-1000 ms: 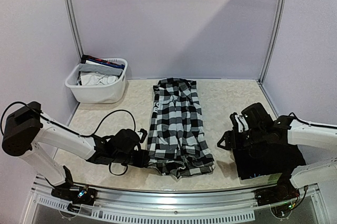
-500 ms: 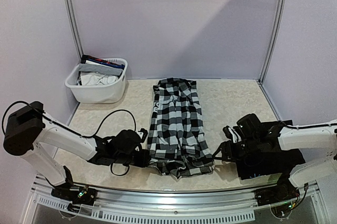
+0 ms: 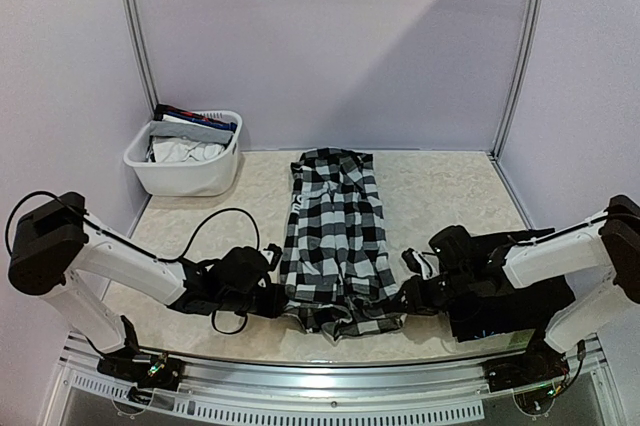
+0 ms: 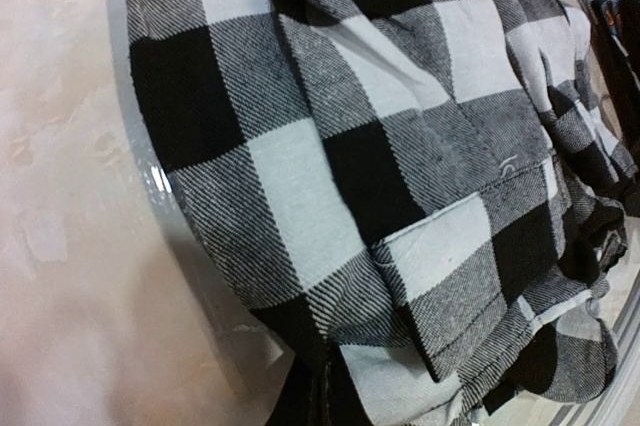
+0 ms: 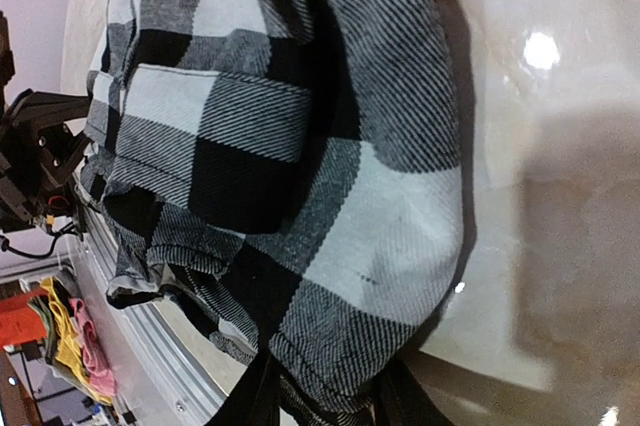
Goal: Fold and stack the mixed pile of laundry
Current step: Pick up the rectangle-folded shirt from the corner of the board.
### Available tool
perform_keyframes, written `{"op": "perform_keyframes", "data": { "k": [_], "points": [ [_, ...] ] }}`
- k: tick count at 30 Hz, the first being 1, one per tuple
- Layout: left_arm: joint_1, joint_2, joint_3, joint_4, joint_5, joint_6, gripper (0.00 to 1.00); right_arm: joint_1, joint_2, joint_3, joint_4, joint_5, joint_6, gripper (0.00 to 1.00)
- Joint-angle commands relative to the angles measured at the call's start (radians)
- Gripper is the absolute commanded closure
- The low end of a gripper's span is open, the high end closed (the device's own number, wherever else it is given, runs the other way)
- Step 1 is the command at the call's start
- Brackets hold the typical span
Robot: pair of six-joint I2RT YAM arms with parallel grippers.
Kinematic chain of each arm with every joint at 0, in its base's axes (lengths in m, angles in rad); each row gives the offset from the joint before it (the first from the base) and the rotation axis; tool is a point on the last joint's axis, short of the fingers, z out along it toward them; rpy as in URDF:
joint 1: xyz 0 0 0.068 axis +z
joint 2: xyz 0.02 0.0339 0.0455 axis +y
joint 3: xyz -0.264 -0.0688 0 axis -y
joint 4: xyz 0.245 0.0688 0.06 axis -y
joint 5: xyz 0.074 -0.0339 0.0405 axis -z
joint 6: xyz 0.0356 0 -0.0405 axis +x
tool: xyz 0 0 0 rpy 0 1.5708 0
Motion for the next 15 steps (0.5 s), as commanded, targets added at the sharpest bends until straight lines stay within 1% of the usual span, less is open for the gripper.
{"op": "perform_keyframes", "data": {
  "k": [1,4,7,11,15],
  "points": [
    [-0.021,0.035,-0.016,-0.036,-0.003,-0.007,1.0,0.039,0.031,0.012,-0.01,-0.004,0.018,0.74],
    [-0.023,0.034,-0.023,-0.018,0.016,-0.008,1.0,0.05,0.024,0.021,-0.024,-0.002,0.02,0.88],
    [-0.031,0.028,-0.011,-0.034,0.034,-0.006,1.0,0.051,0.006,0.035,-0.089,0.016,0.013,0.99],
    [-0.065,-0.005,0.028,-0.112,0.017,0.002,1.0,0.062,-0.052,0.07,-0.215,0.084,-0.007,1.0],
    [-0.084,-0.039,0.06,-0.173,-0.028,0.016,1.0,0.066,-0.128,0.093,-0.273,0.13,-0.012,1.0]
  ]
}}
